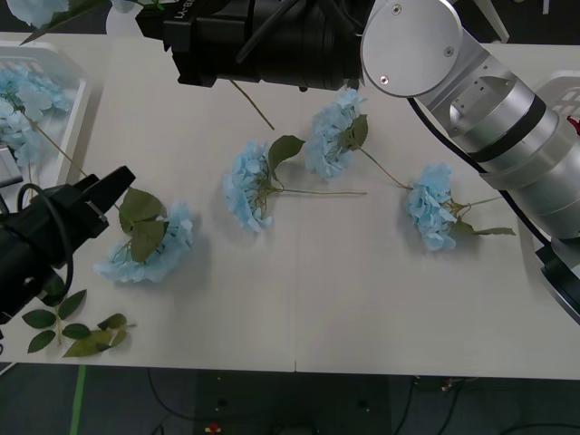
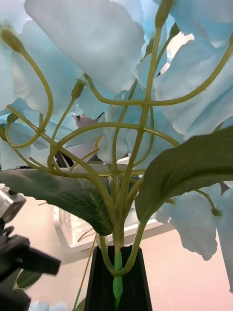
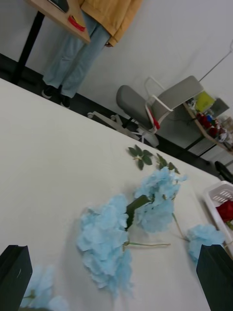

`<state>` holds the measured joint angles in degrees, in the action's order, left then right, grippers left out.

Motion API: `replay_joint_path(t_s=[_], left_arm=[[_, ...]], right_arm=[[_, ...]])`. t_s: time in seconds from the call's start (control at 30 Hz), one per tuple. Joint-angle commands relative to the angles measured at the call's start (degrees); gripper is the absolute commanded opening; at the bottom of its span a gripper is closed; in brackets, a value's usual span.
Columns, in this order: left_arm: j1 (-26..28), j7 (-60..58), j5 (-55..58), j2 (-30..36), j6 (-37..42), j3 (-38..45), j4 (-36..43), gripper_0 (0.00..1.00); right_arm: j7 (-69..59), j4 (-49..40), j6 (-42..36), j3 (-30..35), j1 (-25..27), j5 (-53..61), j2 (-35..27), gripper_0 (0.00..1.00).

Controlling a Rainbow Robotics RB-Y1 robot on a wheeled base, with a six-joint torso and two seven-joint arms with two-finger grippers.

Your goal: Place the red flowers into the right box and the blue flowers into the left box. If a person shows an open palm, hand one flower to the person first, then continue sorting.

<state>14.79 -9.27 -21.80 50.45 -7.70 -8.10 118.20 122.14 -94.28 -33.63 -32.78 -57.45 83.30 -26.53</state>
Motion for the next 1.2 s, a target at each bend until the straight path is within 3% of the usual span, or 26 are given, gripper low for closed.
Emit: replay_joint_path(t_s=[0.03,0.37,0.67,1.2], left_arm=[[-8.7,-3.2,2.0,-8.4,-0.7,-6.7,2.2,1.0],[-15.3,0.3,1.0,-15.8,-0.3,-15.7,2.2,1.0],[-23.9,7.5,0.0,-20.9,12.8,-22.1,2.2,1.0],[-31.1,8.2,-8.2,-25.0,25.8,-22.0,2.0,1.0]], right_arm=[[0.4,-0.8,0.7,-0.9,-0.1,-0.5,2.1,0.0],[0.1,-0.8,0.6,-0.9,-0.1,-1.3,2.0,0.0],[-0.4,0.1,0.6,-1.0,-0.1,-1.4,2.0,0.0],[-0.9,0.8,0.6,-0.9,-0.1,-1.5,2.0,0.0]])
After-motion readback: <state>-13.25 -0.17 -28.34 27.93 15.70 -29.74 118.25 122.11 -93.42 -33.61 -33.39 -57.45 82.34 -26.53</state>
